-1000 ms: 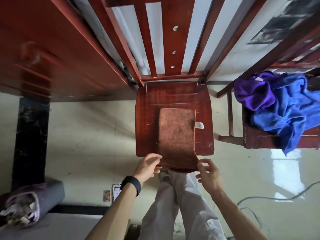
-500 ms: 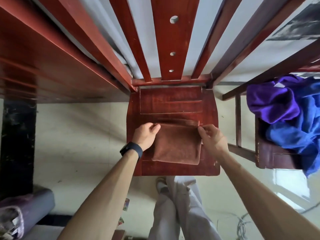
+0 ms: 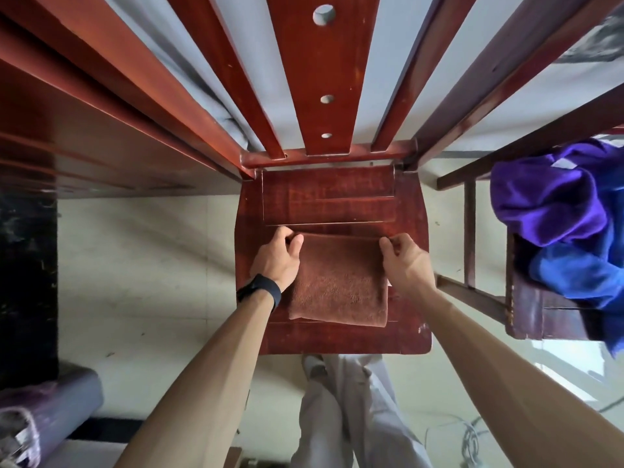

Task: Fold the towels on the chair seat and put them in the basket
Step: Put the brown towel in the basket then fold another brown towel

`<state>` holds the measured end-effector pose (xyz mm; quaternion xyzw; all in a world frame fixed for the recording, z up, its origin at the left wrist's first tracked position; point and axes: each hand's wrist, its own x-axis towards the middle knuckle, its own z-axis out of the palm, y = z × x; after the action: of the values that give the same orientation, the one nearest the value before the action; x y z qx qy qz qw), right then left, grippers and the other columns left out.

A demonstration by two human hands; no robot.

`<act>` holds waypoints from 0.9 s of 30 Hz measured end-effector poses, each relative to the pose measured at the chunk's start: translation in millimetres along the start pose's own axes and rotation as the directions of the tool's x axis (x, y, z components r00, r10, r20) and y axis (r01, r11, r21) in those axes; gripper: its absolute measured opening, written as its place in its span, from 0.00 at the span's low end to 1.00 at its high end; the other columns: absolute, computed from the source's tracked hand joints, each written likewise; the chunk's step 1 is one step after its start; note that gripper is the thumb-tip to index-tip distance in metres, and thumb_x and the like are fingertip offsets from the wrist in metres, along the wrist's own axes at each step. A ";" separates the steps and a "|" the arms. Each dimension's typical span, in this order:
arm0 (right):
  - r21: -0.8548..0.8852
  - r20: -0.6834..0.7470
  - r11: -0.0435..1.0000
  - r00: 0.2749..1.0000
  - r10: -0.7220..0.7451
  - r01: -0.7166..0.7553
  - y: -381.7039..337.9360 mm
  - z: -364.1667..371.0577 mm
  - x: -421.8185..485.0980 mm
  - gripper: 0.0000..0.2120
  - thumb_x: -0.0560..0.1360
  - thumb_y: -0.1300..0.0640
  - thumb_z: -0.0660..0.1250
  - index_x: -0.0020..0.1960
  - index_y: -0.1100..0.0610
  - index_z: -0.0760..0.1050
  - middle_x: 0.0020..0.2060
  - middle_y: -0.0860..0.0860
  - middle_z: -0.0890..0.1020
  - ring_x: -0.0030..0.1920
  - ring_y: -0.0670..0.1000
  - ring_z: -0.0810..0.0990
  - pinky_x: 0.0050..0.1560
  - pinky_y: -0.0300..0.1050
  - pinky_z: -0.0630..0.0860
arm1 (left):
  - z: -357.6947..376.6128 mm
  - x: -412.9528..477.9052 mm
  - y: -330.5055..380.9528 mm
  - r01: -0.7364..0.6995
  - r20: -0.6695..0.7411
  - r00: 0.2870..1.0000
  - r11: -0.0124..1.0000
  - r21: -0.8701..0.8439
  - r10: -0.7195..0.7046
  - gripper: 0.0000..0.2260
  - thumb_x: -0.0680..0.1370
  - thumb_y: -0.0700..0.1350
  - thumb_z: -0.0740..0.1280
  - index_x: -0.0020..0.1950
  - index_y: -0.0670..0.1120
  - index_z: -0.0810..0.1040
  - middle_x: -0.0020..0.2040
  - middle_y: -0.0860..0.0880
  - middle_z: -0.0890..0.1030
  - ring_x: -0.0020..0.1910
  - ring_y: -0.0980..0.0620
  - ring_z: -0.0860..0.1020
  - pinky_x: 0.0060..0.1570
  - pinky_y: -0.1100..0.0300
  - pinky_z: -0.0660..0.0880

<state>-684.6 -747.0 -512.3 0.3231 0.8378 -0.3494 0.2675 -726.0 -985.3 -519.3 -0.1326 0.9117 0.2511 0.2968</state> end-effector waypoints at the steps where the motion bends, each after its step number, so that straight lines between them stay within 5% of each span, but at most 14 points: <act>1: -0.012 -0.010 1.000 1.000 0.005 -0.005 -0.3 0.0 0.9 0.18 0.80 0.41 0.57 0.58 0.52 0.75 0.50 0.55 0.84 0.53 0.59 0.81 0.54 0.55 0.78 | 1.0 2.0 0.0 -0.007 -0.010 1.000 1.000 0.006 0.007 0.14 0.80 0.62 0.57 0.56 0.54 0.72 0.45 0.44 0.83 0.46 0.39 0.81 0.44 0.49 0.78; 9: -0.058 -0.142 0.998 0.990 0.015 -0.023 -3.1 11.7 -6.8 0.16 0.80 0.43 0.60 0.58 0.55 0.70 0.55 0.56 0.77 0.55 0.61 0.77 0.55 0.56 0.74 | -0.9 -8.0 2.5 0.103 -0.021 0.994 0.984 -0.146 -0.107 0.18 0.77 0.66 0.61 0.50 0.52 0.74 0.41 0.51 0.83 0.45 0.45 0.81 0.47 0.53 0.77; 13: -0.320 -0.314 0.934 0.913 -0.262 0.158 -0.8 24.3 -46.2 0.19 0.79 0.47 0.62 0.65 0.56 0.70 0.61 0.58 0.73 0.60 0.61 0.72 0.57 0.58 0.69 | -0.4 -46.7 -28.3 0.223 0.105 0.974 0.938 -0.264 -0.202 0.23 0.73 0.70 0.61 0.45 0.52 0.78 0.41 0.55 0.83 0.45 0.51 0.81 0.47 0.55 0.74; 17: -0.442 -0.080 0.800 0.870 -0.487 0.407 6.6 49.6 -80.0 0.23 0.81 0.48 0.58 0.74 0.53 0.66 0.74 0.52 0.68 0.72 0.56 0.68 0.67 0.57 0.66 | 8.9 -77.5 -57.5 0.243 0.246 0.954 0.926 -0.290 -0.173 0.22 0.68 0.69 0.64 0.42 0.51 0.82 0.41 0.55 0.84 0.45 0.54 0.82 0.48 0.58 0.76; 21: -0.541 0.037 0.748 0.900 -0.434 0.383 32.5 68.9 -76.8 0.29 0.82 0.44 0.53 0.81 0.51 0.54 0.81 0.50 0.54 0.81 0.51 0.50 0.76 0.64 0.53 | 13.3 -83.8 -65.0 0.189 0.205 0.968 0.957 -0.219 -0.144 0.12 0.75 0.58 0.70 0.44 0.50 0.82 0.41 0.55 0.84 0.47 0.54 0.82 0.43 0.65 0.73; 25: -0.604 0.107 0.672 0.879 -0.465 0.429 42.0 66.7 -68.7 0.30 0.83 0.44 0.53 0.82 0.51 0.51 0.81 0.51 0.50 0.81 0.52 0.48 0.77 0.66 0.49 | 11.7 -75.7 -57.0 0.127 0.190 0.976 0.986 -0.112 -0.104 0.10 0.75 0.56 0.70 0.48 0.51 0.79 0.40 0.56 0.81 0.46 0.52 0.82 0.43 0.60 0.75; 27: -0.609 0.088 0.669 0.875 -0.477 0.426 38.8 63.0 -69.2 0.31 0.82 0.44 0.54 0.81 0.52 0.52 0.81 0.51 0.50 0.81 0.52 0.47 0.77 0.66 0.48 | 8.7 -73.8 -49.5 0.011 0.059 0.998 0.997 -0.075 -0.007 0.13 0.74 0.56 0.69 0.53 0.52 0.75 0.44 0.56 0.80 0.46 0.52 0.80 0.46 0.56 0.77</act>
<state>-597.5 -798.1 -520.2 0.0148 0.9680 -0.1015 0.2292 -644.3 -1015.3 -499.3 -0.1405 0.8918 0.2879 0.3195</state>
